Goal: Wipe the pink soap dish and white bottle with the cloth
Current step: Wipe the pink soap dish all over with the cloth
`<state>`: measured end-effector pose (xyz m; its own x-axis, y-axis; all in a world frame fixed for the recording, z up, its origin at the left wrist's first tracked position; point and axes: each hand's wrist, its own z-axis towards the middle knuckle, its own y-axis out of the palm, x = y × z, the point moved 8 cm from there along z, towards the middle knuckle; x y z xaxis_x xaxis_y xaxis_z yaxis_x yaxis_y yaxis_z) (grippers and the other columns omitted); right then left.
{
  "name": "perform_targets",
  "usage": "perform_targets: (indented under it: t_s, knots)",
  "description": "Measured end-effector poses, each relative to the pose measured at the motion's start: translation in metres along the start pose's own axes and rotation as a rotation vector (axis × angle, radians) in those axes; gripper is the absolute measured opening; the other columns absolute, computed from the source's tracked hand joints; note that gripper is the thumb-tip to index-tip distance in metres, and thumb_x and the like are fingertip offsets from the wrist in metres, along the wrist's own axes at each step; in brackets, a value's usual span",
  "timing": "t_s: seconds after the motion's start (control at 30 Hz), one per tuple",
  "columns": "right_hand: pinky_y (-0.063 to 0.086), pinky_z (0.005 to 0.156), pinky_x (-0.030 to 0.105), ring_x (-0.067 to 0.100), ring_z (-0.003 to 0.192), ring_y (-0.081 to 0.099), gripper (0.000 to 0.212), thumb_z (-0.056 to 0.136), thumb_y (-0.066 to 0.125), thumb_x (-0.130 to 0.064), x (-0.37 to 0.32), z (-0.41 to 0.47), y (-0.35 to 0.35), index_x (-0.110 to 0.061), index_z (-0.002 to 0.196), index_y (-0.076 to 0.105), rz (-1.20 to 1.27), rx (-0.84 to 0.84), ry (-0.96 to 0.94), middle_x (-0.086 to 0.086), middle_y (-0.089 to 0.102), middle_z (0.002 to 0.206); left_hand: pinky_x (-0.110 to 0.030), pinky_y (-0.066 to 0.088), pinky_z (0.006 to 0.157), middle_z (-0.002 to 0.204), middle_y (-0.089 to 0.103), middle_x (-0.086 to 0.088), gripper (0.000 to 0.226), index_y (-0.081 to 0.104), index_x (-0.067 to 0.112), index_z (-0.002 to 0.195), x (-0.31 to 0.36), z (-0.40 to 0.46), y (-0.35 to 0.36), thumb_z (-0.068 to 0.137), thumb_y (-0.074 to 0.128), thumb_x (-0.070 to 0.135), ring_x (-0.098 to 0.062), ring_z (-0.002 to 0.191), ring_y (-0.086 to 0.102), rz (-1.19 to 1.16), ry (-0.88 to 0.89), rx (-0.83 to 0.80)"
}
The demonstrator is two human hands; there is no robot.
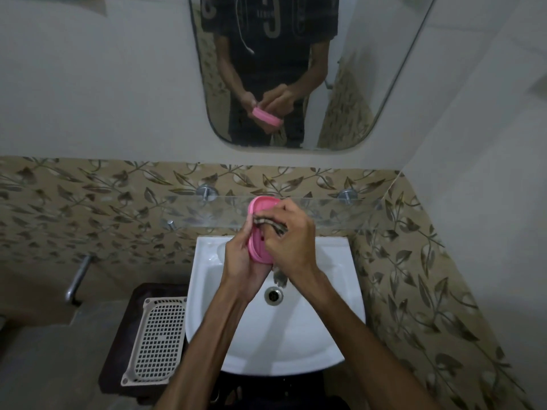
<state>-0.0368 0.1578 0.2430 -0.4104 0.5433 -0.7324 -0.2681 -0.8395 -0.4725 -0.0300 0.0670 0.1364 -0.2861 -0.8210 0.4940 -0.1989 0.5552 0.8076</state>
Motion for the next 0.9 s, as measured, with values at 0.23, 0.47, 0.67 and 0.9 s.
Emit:
perform_targets:
  t_s: [0.23, 0.47, 0.67, 0.9]
  knots:
    - [0.055, 0.066, 0.032, 0.016, 0.076, 0.060, 0.022, 0.086, 0.070, -0.003, 0.009, 0.016, -0.004, -0.014, 0.101, 0.080, -0.277, 0.004, 0.056, 0.001, 0.063, 0.093, -0.041, 0.059, 0.090, 0.123, 0.072, -0.019, 0.043, 0.075, 0.008, 0.123, 0.004, -0.005, 0.000, 0.107, 0.046, 0.035, -0.028, 0.107, 0.073, 0.119, 0.073, 0.009]
    - [0.037, 0.059, 0.024, 0.012, 0.069, 0.051, 0.012, 0.088, 0.072, -0.016, 0.029, -0.024, 0.013, -0.021, 0.077, 0.071, -0.313, -0.275, 0.233, -0.005, 0.055, 0.080, -0.046, 0.056, 0.097, 0.115, 0.076, -0.025, 0.047, 0.080, 0.005, 0.107, 0.017, 0.003, -0.004, 0.090, 0.056, 0.041, -0.032, 0.101, 0.075, 0.173, 0.115, 0.075]
    - [0.054, 0.069, 0.015, -0.001, 0.077, 0.068, 0.022, 0.081, 0.079, -0.006, 0.045, -0.037, 0.021, -0.023, 0.094, 0.085, 0.034, -0.303, 0.379, -0.016, 0.074, 0.080, -0.048, 0.051, 0.103, 0.115, 0.074, -0.028, 0.050, 0.075, 0.003, 0.116, 0.010, 0.013, -0.011, 0.089, 0.059, 0.042, -0.034, 0.101, 0.072, 0.213, 0.107, 0.121]
    - [0.062, 0.079, 0.032, 0.019, 0.082, 0.076, 0.013, 0.088, 0.079, -0.002, 0.068, -0.049, 0.019, -0.004, 0.101, 0.082, 0.779, -0.031, 0.789, 0.011, 0.081, 0.090, -0.041, 0.056, 0.083, 0.095, 0.069, -0.020, 0.041, 0.075, 0.003, 0.098, 0.002, 0.017, -0.005, 0.090, 0.062, 0.041, -0.030, 0.087, 0.067, 0.220, 0.077, 0.148]
